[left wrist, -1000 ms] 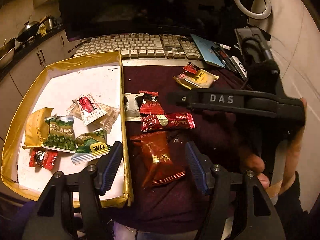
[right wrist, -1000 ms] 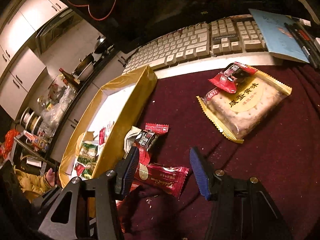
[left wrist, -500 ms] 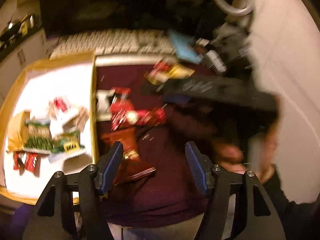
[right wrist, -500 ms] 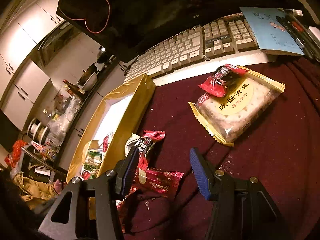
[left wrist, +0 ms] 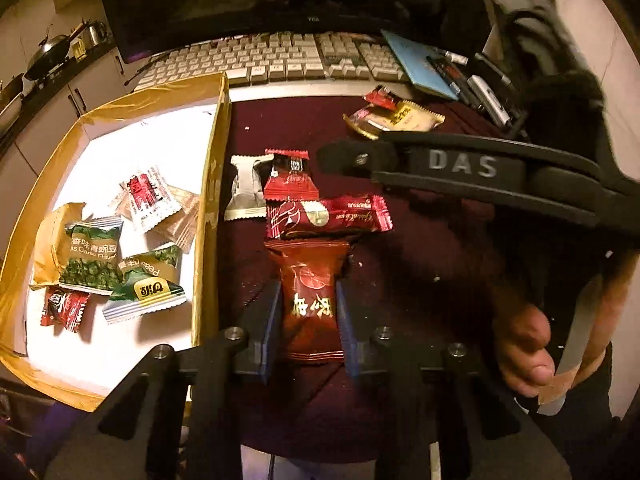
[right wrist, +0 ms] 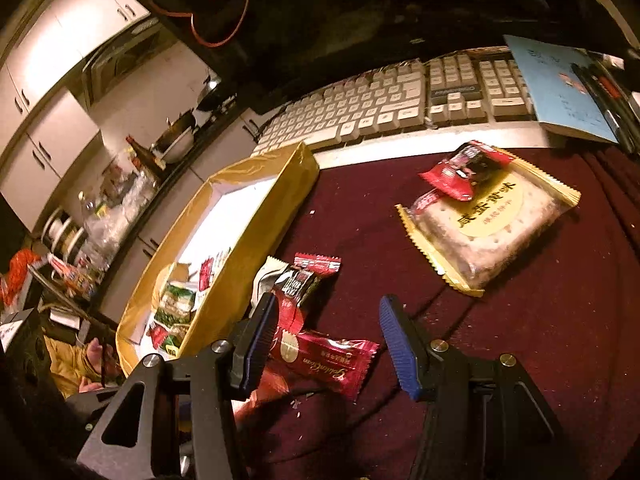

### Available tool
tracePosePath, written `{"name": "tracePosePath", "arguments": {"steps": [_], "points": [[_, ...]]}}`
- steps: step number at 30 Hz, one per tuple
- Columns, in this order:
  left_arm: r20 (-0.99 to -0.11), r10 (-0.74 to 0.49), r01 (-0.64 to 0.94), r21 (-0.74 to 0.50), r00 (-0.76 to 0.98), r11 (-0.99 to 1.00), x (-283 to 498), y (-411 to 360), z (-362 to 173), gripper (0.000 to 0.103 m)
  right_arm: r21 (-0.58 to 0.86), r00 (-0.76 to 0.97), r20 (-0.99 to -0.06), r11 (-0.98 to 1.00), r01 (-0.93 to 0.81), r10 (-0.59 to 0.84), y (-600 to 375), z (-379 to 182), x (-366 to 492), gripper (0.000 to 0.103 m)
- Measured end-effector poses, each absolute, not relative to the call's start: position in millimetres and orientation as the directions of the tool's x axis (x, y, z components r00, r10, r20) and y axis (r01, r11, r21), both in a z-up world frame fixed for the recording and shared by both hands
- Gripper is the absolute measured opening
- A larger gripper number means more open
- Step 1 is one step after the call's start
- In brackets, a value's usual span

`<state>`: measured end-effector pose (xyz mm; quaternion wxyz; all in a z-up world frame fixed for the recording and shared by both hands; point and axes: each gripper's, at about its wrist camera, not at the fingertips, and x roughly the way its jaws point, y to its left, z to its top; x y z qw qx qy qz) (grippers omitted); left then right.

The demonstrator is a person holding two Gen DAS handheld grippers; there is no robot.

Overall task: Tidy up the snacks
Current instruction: 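Carry the dark red packet to the tray with the left gripper while the right gripper grasps a red wrapper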

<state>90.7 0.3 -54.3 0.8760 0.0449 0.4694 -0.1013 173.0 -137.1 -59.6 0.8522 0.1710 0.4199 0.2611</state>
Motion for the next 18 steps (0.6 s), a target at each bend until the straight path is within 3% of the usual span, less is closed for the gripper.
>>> {"name": "tracePosePath", "arguments": {"steps": [7,10,11,15,17,18], "points": [[-0.705,-0.359,0.192,-0.307,0.612,0.932,72,58,-27,0.023,0.486,0.452,-0.678,0.815,-0.314,0.579,-112,-59,189,0.048],[-0.657,-0.352,0.143,-0.350,0.667,0.926,66,88,-11,0.020,0.417,0.455,-0.713,0.844,-0.337,0.533,-96,-57,189,0.043],[-0.652,-0.330,0.120,-0.346,0.683,0.931,65,97,-7,0.007,0.373,0.465,-0.730,0.862,-0.343,0.501,-88,-55,188,0.043],[-0.643,-0.247,0.040,-0.319,0.725,0.947,65,124,-4,0.003,0.281,0.480,-0.771,0.900,-0.333,0.419,-65,-55,191,0.045],[-0.652,-0.223,0.017,-0.307,0.725,0.952,70,133,-10,0.001,0.275,0.483,-0.778,0.909,-0.313,0.401,-59,-58,193,0.040],[-0.661,-0.225,0.006,-0.316,0.716,0.949,72,138,-14,0.001,0.254,0.497,-0.780,0.919,-0.302,0.379,-57,-58,193,0.033]]}}
